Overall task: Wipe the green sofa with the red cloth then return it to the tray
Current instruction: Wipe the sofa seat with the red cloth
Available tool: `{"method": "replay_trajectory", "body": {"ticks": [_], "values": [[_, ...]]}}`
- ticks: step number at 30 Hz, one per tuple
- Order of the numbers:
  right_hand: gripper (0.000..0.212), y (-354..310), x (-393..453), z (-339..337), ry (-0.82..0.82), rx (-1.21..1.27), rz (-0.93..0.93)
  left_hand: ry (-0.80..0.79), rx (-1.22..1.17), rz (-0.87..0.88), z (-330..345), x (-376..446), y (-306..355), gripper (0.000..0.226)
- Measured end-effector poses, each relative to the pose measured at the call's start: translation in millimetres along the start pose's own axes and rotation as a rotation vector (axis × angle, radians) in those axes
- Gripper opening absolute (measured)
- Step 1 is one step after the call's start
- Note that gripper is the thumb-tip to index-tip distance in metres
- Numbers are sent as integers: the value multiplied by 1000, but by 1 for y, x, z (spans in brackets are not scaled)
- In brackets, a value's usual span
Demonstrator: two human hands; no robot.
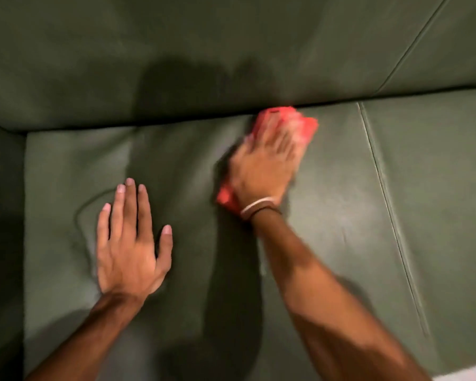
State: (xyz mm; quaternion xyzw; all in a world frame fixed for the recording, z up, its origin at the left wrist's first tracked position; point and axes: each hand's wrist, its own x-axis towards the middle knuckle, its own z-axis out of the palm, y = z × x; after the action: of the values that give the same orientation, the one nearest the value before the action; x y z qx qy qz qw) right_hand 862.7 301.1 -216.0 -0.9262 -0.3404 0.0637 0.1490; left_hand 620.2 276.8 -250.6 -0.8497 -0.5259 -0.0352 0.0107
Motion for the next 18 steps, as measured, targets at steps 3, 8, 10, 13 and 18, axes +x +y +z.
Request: {"method": "replay_trajectory", "body": {"ticks": [3,8,10,13,18], "values": [[73,-50,-70,11,-211,19,-563,-39,-14,-14,-7,3,2,76],[63,28,-49,-13,-280,-79,-915,-90,-20,-21,-17,2,10,71],[62,89,-38,-31,-236,-71,-832,-86,-9,12,-17,0,17,72],[59,204,-40,-65,-127,-53,-586,-47,-43,114,-21,3,87,75],[57,397,-75,-130,14,-125,-129,-71,-174,379,-21,18,313,75]]}}
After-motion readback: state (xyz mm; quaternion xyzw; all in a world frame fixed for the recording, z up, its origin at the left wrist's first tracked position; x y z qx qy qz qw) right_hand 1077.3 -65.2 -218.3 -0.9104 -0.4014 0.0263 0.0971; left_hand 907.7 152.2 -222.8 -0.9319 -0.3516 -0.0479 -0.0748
